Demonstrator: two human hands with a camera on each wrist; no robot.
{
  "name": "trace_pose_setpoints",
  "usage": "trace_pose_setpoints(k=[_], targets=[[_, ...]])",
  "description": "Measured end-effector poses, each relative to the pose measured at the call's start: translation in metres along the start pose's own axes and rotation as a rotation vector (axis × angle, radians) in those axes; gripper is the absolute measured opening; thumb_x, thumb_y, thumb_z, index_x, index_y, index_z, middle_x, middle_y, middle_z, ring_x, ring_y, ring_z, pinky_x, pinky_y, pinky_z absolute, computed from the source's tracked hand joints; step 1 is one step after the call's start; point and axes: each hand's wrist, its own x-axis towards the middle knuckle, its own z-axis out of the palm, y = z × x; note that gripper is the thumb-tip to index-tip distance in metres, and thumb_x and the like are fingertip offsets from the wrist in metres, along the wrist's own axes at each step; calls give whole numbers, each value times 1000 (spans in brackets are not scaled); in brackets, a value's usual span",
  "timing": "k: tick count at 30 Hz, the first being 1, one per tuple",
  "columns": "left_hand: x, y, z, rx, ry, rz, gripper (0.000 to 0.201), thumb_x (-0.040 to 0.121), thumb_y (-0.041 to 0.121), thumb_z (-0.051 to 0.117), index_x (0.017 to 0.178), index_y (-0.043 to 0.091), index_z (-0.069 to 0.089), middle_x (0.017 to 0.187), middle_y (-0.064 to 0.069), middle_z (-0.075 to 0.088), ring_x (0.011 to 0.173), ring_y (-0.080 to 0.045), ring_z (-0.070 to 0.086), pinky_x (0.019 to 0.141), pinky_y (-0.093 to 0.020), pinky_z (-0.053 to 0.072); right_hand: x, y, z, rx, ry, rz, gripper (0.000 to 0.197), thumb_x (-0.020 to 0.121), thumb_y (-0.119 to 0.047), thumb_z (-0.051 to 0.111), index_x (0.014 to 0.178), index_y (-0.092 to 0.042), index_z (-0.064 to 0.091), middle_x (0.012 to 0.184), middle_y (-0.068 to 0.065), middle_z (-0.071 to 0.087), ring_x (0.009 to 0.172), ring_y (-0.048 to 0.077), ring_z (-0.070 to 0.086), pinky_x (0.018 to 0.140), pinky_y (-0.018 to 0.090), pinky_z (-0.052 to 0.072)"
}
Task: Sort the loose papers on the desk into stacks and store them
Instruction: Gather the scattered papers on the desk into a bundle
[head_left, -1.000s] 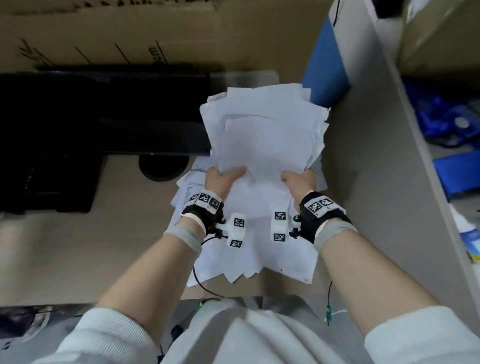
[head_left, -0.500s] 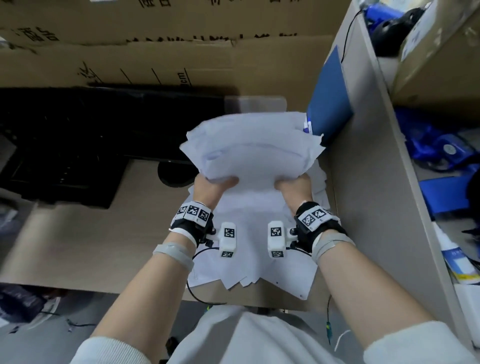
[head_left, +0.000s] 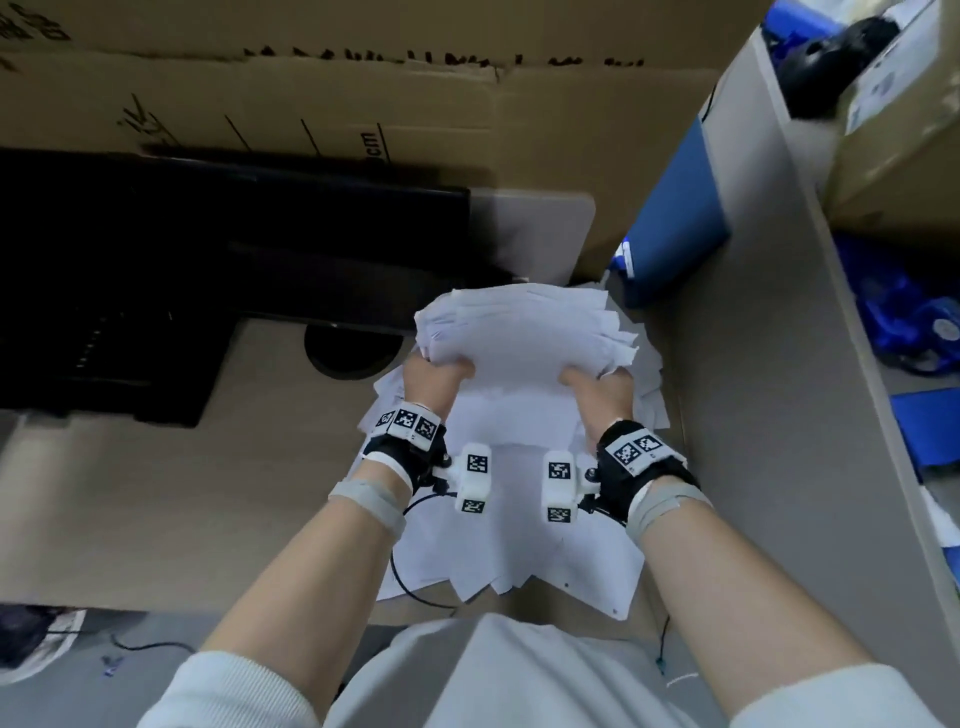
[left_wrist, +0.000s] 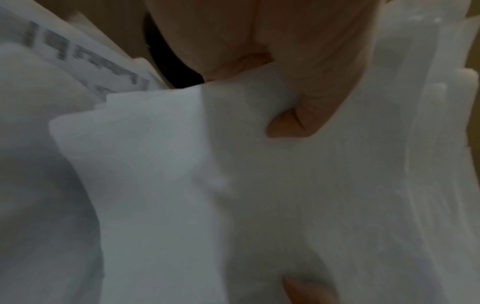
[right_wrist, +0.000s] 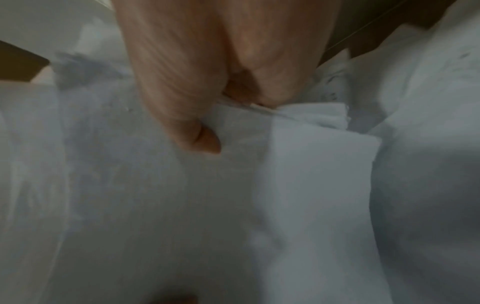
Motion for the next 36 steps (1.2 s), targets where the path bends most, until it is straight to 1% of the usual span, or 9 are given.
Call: trace_pose_setpoints(k=[3, 9, 12, 15, 17, 21, 26, 31, 36], targets=[[4, 10, -2, -72, -45, 84, 33, 76, -14, 63, 86, 17, 68, 73, 7, 66, 65, -9, 61, 63, -26, 49, 4, -4, 3, 135, 42, 0, 27, 81, -8, 73, 99, -11, 52, 95, 2, 65, 83, 14, 62, 73, 27, 50], [18, 12, 2, -97, -116, 97, 37, 61, 3, 73, 95, 14, 64, 89, -1, 69, 76, -5, 66, 78, -30, 54, 15, 4, 8, -49, -8, -27, 32, 82, -8, 71, 102, -11, 46, 91, 0, 50, 86, 21, 51, 58, 24, 39], [28, 27, 10, -148, -85, 63, 56, 73, 23, 86, 117, 19, 53, 108, 5, 65, 95, 1, 64, 85, -19, 51, 22, -9, 17, -16, -79, -103, 44, 75, -4, 74, 115, -12, 55, 105, -1, 66, 96, 18, 65, 78, 31, 55], [35, 34, 18, -186, 15, 50, 60, 77, 46, 81, 123, 21, 50, 114, 7, 62, 103, -3, 58, 91, -23, 42, 28, -14, 28, -5, -100, -128, 62, 69, -11, 80, 125, -20, 57, 115, -2, 68, 105, 16, 67, 96, 40, 54], [36, 37, 23, -188, 102, 31, 68, 71, 59, 78, 121, 22, 51, 114, 6, 64, 105, -9, 60, 89, -25, 43, 29, -13, 30, 12, -98, -142, 69, 68, -15, 85, 129, -24, 54, 118, -7, 67, 107, 11, 65, 96, 35, 53], [40, 33, 24, -210, 203, 10, 57, 77, 56, 77, 116, 23, 51, 103, 12, 60, 94, -2, 59, 76, -21, 41, 30, -4, 22, 22, -115, -143, 71, 72, -8, 86, 130, -26, 49, 116, -10, 65, 102, 1, 63, 83, 17, 50], [41, 35, 25, -187, 199, 70, 55, 77, 49, 80, 114, 22, 50, 104, 7, 62, 92, -5, 61, 77, -18, 44, 31, 7, 21, -38, -110, 50, 95, 52, -40, 94, 131, -15, 49, 119, -2, 64, 107, 18, 64, 95, 43, 54], [47, 28, 23, -241, 245, 53, 28, 88, 33, 71, 106, 20, 53, 90, 5, 63, 81, -8, 60, 80, -25, 43, 33, 6, 20, -62, -189, 12, 61, 60, -28, 93, 113, -18, 66, 107, -1, 73, 100, 18, 70, 92, 45, 57], [46, 32, 18, -279, 56, 110, 45, 87, 46, 71, 120, 25, 50, 128, -3, 56, 117, -14, 55, 103, -26, 39, 40, 9, 23, -63, -119, 61, 74, 60, -36, 90, 122, -11, 58, 110, 2, 69, 99, 19, 67, 93, 41, 55]])
